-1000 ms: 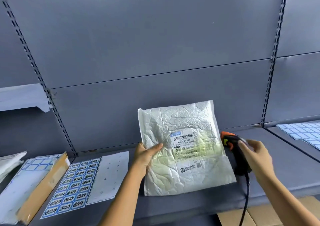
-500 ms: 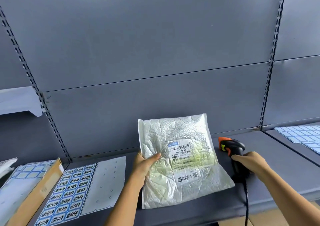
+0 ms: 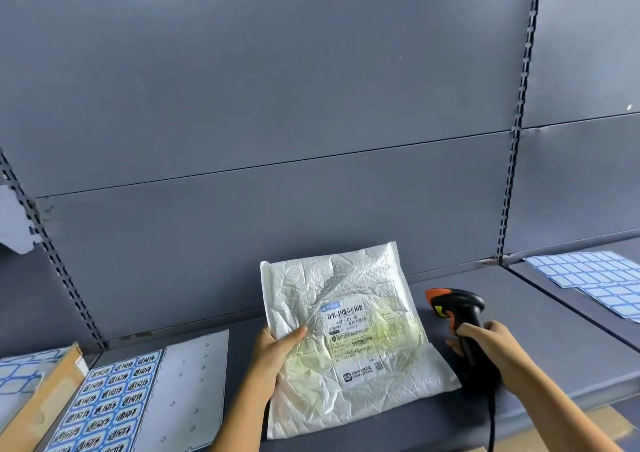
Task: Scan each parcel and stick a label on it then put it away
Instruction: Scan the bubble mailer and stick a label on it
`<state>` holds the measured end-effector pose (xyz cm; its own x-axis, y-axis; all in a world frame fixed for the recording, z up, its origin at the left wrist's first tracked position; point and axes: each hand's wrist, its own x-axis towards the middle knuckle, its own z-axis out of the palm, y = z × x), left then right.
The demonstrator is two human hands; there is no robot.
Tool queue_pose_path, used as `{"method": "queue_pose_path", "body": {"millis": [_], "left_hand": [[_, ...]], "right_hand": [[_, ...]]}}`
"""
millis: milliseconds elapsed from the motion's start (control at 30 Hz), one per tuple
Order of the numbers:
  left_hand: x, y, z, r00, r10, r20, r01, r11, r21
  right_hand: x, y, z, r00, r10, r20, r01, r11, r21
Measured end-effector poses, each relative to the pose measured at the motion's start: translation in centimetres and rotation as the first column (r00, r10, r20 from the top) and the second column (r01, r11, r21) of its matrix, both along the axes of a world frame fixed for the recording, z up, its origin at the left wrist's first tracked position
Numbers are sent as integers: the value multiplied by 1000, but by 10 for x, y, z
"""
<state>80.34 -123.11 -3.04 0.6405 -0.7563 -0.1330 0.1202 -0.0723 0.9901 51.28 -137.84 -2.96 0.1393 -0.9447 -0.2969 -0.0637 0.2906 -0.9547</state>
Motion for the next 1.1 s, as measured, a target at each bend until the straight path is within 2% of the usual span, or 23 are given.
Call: {"method": "queue_pose_path", "body": {"millis": [167, 400, 767, 933, 1100], "left_hand": [[-8, -4, 9, 998, -19, 65, 20, 1000, -19], [-8, -8, 12, 988, -21, 151, 27, 999, -40], [4, -14, 0, 991, -16, 130, 28, 996, -86], [11, -16, -3, 992, -26, 127, 39, 994, -103], [11, -18, -3, 988, -14, 157, 38, 987, -154]], "right_hand": [[1, 0, -6, 999, -48, 8, 48, 995, -86], [1, -1, -9, 998, -47, 47, 52, 993, -110], [-1, 1, -13, 997, -39, 72, 45, 995, -84], [1, 0, -9, 988, -29, 151, 40, 997, -67], [5, 16, 2, 952, -7, 307, 23, 998, -51]]}}
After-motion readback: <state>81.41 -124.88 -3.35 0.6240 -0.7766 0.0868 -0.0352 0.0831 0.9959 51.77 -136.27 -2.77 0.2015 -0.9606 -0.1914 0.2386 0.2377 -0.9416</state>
